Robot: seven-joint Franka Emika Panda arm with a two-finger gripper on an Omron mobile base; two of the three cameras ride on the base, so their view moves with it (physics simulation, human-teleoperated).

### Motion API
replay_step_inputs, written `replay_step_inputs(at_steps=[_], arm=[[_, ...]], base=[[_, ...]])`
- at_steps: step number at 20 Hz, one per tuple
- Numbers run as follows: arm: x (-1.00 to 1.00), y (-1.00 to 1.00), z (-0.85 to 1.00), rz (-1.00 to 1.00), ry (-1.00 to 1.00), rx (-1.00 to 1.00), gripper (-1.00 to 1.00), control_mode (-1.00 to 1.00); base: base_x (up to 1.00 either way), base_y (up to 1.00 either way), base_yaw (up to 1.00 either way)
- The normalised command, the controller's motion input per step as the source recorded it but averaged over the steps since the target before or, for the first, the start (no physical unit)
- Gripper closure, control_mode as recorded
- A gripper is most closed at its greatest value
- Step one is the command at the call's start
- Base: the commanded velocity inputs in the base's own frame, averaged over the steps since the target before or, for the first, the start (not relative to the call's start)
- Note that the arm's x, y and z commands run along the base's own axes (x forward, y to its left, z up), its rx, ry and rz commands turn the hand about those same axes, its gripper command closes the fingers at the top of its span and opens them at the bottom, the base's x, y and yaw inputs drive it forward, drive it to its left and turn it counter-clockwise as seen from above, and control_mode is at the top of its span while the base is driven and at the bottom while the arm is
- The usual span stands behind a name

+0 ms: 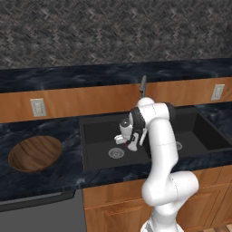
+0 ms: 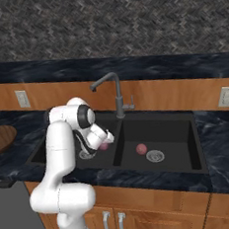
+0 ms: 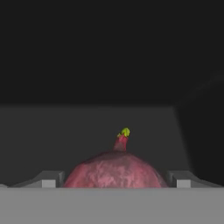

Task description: Remove the onion and onion from the sink. Then move the bowl and cup from the counter to the sink for washing.

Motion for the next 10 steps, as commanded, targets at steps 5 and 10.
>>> replay_step_inputs(at_steps=[5, 10], arm=[[-0.2, 0.01, 0.07, -0.01, -0.13, 0.0, 1.0, -1.0], [-0.31, 0.03, 0.08, -0.05, -0.04, 0.0, 1.0, -1.0]], base=[[0.0, 0.0, 0.0], [0.0, 0.0, 0.0]])
